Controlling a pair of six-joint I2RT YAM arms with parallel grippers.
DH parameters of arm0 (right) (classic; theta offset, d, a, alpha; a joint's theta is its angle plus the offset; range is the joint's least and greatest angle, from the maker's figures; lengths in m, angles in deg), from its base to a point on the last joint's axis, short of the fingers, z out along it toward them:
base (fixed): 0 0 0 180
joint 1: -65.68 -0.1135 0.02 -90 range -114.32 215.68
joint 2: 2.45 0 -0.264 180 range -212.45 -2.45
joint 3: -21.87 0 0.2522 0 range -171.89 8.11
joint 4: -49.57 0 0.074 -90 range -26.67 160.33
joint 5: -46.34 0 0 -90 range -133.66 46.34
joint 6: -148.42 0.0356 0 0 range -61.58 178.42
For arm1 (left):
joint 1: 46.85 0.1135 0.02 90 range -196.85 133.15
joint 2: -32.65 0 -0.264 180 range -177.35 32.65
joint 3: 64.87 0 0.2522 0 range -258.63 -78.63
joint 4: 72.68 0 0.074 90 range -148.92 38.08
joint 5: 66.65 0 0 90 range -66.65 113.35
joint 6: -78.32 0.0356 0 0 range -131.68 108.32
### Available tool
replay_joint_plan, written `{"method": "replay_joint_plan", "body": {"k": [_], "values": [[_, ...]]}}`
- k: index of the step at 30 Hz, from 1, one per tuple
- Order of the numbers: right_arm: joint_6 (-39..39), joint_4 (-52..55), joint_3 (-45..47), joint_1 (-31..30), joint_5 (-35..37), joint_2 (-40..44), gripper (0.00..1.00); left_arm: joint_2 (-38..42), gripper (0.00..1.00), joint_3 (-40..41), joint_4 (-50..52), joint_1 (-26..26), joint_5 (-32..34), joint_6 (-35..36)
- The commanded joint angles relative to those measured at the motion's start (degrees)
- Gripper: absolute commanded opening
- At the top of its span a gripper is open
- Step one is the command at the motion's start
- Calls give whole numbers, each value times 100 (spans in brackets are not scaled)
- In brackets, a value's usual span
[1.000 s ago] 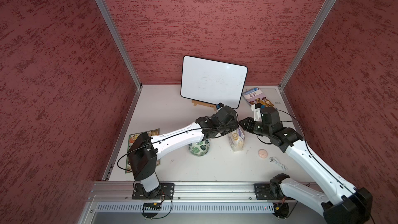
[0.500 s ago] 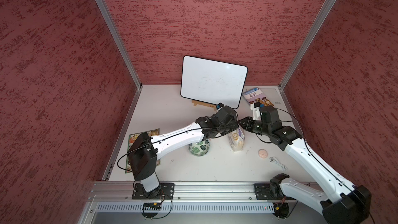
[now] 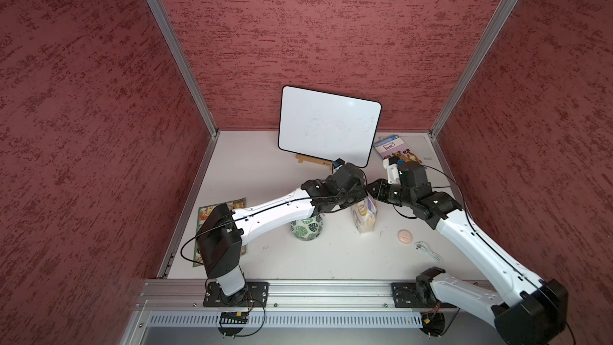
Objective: Pour the oats into the breakfast bowl
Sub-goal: Open the oats bag at the center of the board.
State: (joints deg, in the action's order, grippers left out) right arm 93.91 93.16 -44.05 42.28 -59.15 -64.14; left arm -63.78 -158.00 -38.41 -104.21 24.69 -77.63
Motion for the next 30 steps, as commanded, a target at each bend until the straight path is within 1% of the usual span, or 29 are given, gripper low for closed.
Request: {"method": "replay_joint_plan", "body": {"k": [1, 6, 11, 15, 20, 24, 30], "values": [[-144, 17, -201, 41, -77, 14, 19, 45, 0, 124, 181, 7, -132, 73], [-256, 114, -296, 37, 14, 33, 19, 53, 0, 128, 199, 6, -125, 82], [-425, 328, -348, 37, 217, -104, 16, 46, 0, 115, 193, 8, -127, 83], [-468, 315, -353, 33, 181, -139, 16, 45, 0, 115, 185, 6, -134, 83], [-476, 287, -386, 29, 138, -129, 18, 45, 0, 126, 181, 7, -137, 83], [-447, 295, -396, 32, 164, -30, 21, 45, 0, 126, 182, 6, -145, 83], [-461, 281, -370, 20, 173, -61, 21, 45, 0, 124, 173, 2, -161, 84]]}}
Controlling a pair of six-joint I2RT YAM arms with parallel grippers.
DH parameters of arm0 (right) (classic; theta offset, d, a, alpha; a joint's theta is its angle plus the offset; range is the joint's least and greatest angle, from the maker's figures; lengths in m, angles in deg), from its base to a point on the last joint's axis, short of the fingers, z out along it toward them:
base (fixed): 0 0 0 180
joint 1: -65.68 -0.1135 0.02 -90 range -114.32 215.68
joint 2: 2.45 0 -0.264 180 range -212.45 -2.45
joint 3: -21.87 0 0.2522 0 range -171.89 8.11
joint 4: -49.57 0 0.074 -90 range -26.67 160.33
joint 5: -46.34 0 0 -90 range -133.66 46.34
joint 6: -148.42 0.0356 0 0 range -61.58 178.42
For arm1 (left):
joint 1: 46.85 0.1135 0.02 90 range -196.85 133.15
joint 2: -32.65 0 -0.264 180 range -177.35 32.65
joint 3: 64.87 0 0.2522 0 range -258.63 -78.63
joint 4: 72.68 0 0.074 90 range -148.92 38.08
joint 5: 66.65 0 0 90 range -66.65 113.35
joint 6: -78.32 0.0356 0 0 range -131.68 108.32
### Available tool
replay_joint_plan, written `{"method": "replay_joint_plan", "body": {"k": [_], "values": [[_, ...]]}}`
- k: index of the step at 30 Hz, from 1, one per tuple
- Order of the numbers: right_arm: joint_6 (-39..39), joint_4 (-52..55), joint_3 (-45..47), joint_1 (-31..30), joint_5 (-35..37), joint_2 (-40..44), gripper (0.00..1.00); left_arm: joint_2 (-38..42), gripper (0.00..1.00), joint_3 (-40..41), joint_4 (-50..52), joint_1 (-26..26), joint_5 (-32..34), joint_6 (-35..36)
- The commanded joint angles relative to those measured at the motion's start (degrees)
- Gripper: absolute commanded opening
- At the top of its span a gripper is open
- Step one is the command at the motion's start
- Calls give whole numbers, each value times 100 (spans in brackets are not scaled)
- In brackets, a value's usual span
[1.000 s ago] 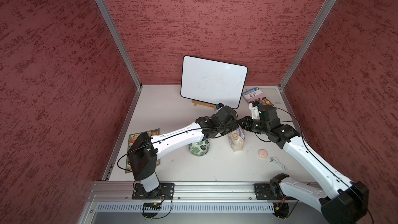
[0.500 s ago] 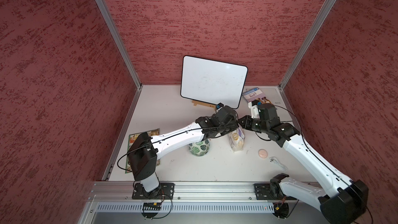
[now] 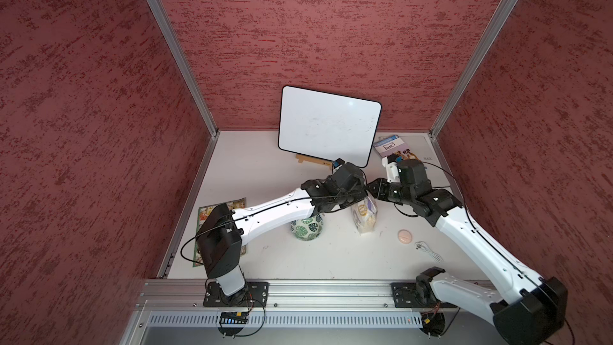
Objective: Pour the oats into the breakfast bowl
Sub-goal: Open the oats bag at the center of the board.
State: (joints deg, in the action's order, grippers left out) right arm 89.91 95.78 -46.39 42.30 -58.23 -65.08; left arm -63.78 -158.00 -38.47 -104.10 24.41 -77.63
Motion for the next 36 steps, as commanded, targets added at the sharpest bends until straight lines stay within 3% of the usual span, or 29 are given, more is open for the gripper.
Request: {"method": "replay_joint_plan", "body": {"k": [1, 13, 24, 26, 36], "values": [[-57, 9, -125, 22, 71, 4, 21, 45, 0, 124, 183, -12, -132, 77], [-50, -60, -161, -35, 97, -182, 20, 40, 0, 133, 148, -22, -143, 74], [-147, 160, -232, -110, 381, -399, 8, 27, 0, 133, 109, -27, -158, 65], [-152, 220, -274, -122, 465, -439, 0, 27, 0, 133, 108, -31, -140, 74], [-260, 538, -469, -123, 1245, -85, 0, -26, 0, 149, 36, -23, -2, 182]]}}
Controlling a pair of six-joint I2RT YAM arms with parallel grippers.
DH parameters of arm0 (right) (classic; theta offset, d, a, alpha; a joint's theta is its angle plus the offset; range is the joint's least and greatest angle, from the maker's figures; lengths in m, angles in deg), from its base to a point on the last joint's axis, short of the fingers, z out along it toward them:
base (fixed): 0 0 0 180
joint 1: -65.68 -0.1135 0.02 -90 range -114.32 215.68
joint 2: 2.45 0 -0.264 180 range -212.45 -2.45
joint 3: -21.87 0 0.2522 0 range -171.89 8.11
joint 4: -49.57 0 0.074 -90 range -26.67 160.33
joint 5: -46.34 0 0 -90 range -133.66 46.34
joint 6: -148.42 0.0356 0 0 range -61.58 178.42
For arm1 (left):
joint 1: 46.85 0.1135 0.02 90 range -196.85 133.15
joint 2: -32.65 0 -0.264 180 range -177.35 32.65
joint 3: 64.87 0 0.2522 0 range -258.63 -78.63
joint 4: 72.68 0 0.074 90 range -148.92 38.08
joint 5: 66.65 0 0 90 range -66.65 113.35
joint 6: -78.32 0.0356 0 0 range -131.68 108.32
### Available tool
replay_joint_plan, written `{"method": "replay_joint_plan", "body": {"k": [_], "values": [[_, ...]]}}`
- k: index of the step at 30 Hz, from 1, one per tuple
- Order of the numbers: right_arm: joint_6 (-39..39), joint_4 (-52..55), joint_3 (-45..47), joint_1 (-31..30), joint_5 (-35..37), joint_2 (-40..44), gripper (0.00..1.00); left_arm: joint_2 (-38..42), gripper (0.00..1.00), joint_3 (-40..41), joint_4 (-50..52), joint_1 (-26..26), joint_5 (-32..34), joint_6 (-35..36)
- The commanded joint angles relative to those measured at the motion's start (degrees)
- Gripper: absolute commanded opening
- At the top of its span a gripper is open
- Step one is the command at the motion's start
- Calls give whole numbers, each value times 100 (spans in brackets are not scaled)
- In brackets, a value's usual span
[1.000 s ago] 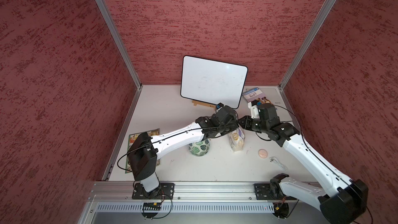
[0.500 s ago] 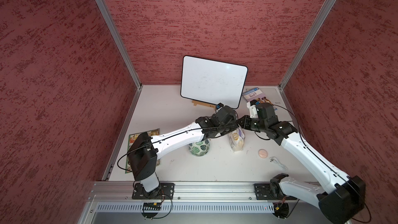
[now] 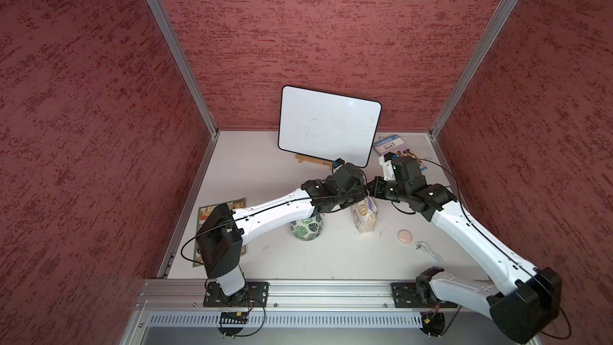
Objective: Pour the oats into the breakfast bowl
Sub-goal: Open the oats bag at the center of the board.
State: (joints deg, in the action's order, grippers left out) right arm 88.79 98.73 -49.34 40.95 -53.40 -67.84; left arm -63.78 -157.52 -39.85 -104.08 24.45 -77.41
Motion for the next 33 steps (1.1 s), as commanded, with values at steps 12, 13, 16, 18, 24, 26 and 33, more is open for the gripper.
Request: {"method": "replay_joint_plan", "body": {"k": [12, 13, 16, 18, 24, 26, 33], "values": [[-254, 300, -252, 112, 990, 253, 0, 61, 0, 21, 269, 25, 68, 265], [-247, 290, -262, 151, 943, 285, 0, 88, 0, 4, 310, 46, 69, 283], [-229, 241, -345, 198, 715, 346, 0, 176, 0, -101, 410, 79, 95, 363], [-199, 220, -405, 203, 507, 345, 0, 204, 0, -197, 401, 81, 37, 392], [-110, -81, -349, 180, -255, 380, 0, -46, 0, -726, 485, 89, -417, 423], [-115, -71, -337, 171, -276, 378, 0, -166, 0, -916, 623, 105, -489, 453], [-138, 38, -289, 175, -124, 411, 0, -299, 33, -1219, 905, 133, -431, 598]]}}
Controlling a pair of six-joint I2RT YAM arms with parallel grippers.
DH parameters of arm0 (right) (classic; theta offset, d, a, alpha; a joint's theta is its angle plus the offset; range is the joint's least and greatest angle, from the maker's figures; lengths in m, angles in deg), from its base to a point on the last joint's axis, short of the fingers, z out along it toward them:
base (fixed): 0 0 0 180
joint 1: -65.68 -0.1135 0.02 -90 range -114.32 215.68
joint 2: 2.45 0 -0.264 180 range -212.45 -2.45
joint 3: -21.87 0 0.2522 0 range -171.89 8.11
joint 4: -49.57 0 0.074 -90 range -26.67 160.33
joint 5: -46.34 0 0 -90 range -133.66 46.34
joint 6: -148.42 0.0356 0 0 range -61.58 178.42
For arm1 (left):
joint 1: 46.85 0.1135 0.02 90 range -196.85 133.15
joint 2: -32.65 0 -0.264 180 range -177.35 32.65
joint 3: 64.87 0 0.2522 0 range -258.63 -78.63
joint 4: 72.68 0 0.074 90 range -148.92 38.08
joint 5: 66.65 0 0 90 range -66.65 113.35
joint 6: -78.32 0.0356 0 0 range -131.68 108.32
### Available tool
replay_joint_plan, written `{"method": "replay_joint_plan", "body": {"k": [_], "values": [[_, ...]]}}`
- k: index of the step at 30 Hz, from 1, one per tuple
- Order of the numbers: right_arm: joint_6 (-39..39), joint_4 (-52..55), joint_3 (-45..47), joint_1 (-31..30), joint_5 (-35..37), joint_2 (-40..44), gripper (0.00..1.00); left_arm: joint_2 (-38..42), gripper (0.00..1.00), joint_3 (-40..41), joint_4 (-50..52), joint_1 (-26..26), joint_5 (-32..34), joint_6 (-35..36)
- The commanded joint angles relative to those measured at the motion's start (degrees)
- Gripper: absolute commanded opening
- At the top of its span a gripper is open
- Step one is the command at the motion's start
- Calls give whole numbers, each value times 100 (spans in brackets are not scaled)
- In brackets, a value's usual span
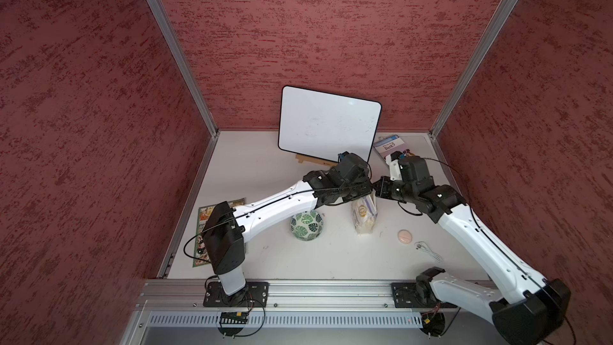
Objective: Pour the oats into the breakfast bowl
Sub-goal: Open the oats bag at the center of the board.
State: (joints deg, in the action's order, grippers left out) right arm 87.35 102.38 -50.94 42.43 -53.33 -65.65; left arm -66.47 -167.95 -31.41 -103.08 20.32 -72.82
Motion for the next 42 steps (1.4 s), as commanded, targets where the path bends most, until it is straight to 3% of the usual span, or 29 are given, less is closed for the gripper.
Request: {"method": "replay_joint_plan", "body": {"k": [1, 22, 29, 42], "values": [[20, -335, -118, 22, -133, 203, 0, -29, 35, -208, 66, 41, -24, 169], [109, -432, -149, 22, 32, 213, 0, -511, 37, -901, 1233, -36, 308, 828], [165, -490, -85, 27, 144, 281, 0, -545, 36, -906, 1425, -72, 706, 1139], [352, -819, 189, 31, 305, 453, 0, -1192, 24, -1576, 1835, -55, 519, 1588]]}}
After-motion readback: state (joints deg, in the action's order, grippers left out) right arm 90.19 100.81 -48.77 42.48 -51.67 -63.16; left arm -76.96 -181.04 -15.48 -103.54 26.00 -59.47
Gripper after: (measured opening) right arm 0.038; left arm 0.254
